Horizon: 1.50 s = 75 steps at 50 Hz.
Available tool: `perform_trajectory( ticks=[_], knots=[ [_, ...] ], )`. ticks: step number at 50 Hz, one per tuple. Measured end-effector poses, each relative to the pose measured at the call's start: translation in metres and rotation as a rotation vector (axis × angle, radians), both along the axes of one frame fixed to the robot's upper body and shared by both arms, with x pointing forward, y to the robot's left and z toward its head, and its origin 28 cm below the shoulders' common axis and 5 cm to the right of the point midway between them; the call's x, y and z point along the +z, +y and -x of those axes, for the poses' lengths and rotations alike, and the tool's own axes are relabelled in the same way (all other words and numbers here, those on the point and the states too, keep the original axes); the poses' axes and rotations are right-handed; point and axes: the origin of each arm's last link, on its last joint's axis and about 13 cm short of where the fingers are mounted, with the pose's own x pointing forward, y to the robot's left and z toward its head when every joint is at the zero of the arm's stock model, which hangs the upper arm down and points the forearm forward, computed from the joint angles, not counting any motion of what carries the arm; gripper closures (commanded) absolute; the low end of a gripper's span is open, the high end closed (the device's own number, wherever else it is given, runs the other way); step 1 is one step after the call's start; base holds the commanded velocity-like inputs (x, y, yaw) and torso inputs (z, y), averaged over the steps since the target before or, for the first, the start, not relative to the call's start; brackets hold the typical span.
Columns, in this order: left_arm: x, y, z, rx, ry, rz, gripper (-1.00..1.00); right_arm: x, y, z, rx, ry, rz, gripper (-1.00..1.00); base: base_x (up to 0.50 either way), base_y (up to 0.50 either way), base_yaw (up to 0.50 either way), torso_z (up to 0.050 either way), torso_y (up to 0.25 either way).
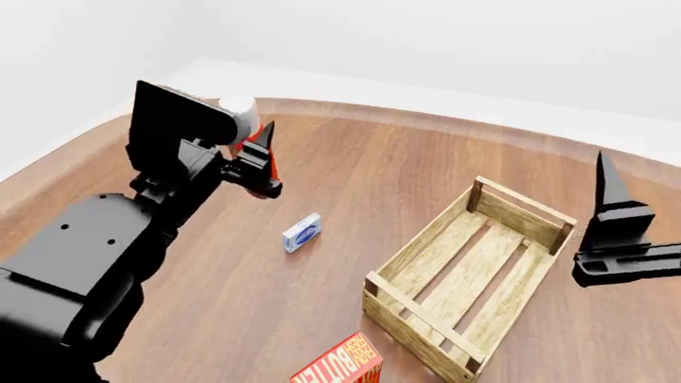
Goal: Pick up the ketchup, and put it in the wooden tray.
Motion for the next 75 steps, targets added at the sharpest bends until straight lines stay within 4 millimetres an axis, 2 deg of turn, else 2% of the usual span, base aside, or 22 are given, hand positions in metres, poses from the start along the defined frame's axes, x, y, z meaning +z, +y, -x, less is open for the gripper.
perform_trajectory(
  ticks=[11, 24, 37, 53, 67, 75],
  knots=[
    [0.024, -0.048, -0.019, -0.121, 0.014, -0.005, 1.0, -0.005, -0.016, 0.031, -0.085, -0.006, -0.039, -1.0, 0.0, 0.0, 0.0, 0.0, 0.0],
    [0.041, -0.097, -0.021, -0.247, 0.039, -0.022, 1.0, -0.018, -0.028, 0.057, -0.152, -0.019, -0.078, -1.0, 0.0, 0.0, 0.0, 0.0, 0.001],
    [0.034, -0.14, -0.018, -0.356, 0.081, -0.044, 1.0, -0.031, -0.038, 0.073, -0.196, -0.035, -0.109, -1.0, 0.0, 0.0, 0.0, 0.0, 0.0],
    [0.021, -0.183, -0.017, -0.439, 0.131, -0.031, 1.0, -0.041, -0.053, 0.093, -0.24, -0.041, -0.14, -1.0, 0.0, 0.0, 0.0, 0.0, 0.001],
    [0.018, -0.211, -0.021, -0.486, 0.176, 0.025, 1.0, -0.045, -0.064, 0.112, -0.267, -0.039, -0.158, -1.0, 0.0, 0.0, 0.0, 0.0, 0.001],
    [0.016, -0.215, -0.026, -0.456, 0.19, 0.058, 1.0, -0.046, -0.068, 0.122, -0.28, -0.04, -0.165, -1.0, 0.0, 0.0, 0.0, 0.0, -0.066]
  ],
)
